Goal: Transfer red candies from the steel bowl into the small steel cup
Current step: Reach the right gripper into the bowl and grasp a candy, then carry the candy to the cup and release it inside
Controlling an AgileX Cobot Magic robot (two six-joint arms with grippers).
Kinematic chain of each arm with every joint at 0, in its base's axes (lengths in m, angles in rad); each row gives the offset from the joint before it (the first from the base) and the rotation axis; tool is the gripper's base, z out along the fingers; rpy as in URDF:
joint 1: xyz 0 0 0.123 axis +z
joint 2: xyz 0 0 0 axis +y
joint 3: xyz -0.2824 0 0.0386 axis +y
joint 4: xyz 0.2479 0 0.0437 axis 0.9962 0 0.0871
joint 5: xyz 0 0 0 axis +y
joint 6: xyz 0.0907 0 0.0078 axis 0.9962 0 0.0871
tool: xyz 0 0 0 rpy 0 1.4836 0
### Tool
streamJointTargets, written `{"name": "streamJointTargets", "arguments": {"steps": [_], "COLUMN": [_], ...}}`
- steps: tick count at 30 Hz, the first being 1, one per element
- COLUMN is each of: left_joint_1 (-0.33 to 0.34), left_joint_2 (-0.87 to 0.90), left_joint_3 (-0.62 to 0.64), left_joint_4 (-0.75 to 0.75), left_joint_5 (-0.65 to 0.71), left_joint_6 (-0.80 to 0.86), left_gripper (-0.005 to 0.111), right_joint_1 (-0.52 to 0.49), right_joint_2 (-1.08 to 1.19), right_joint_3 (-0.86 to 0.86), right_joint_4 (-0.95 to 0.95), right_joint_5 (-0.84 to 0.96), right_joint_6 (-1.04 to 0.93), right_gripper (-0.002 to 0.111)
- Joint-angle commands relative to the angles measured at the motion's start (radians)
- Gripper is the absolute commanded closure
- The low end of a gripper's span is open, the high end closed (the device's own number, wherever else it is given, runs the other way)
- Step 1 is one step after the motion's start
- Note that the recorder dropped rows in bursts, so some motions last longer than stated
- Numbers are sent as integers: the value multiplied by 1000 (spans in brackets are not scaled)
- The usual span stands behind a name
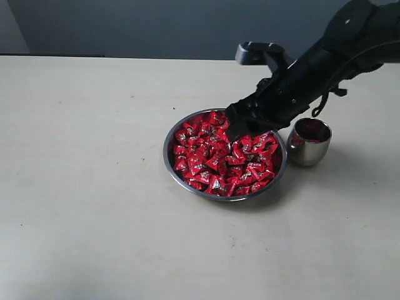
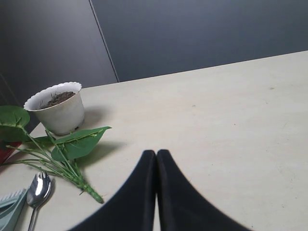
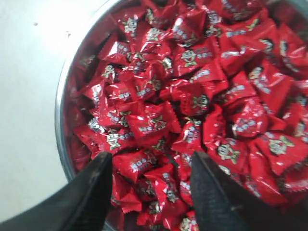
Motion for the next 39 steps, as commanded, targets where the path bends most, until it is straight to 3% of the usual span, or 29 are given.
{"name": "streamJointTargets", "arguments": {"steps": [1, 13, 15, 18, 19, 31, 39], "left_joint_1": [-3, -3, -3, -3, -3, -3, -3], "left_joint_2": [-4, -4, -4, -4, -4, -4, -4], "left_joint_3": [1, 1, 1, 1, 1, 1, 1], "left_joint_4": [4, 4, 4, 4, 4, 4, 4], "left_joint_5": [-13, -13, -13, -13, -13, -13, -13], "left_joint_6": [-4, -4, -4, -4, -4, -4, -4], "left_gripper": [106, 106, 106, 106, 106, 106, 106], "right_joint_1": [60, 72, 72, 72, 72, 54, -138], "right_joint_2": [59, 218, 229, 219, 208, -51, -88], "right_joint_3": [-21, -77, -77, -80, -83, -96, -79], "right_joint_4": [-2, 26, 28, 28, 20, -364, -422], "right_joint_5": [-46, -67, -67, -57, -47, -21, 10], "right_joint_6": [-13, -5, -5, -5, -3, 201, 251], "right_gripper": [60, 61, 73, 104, 108, 108, 108]}}
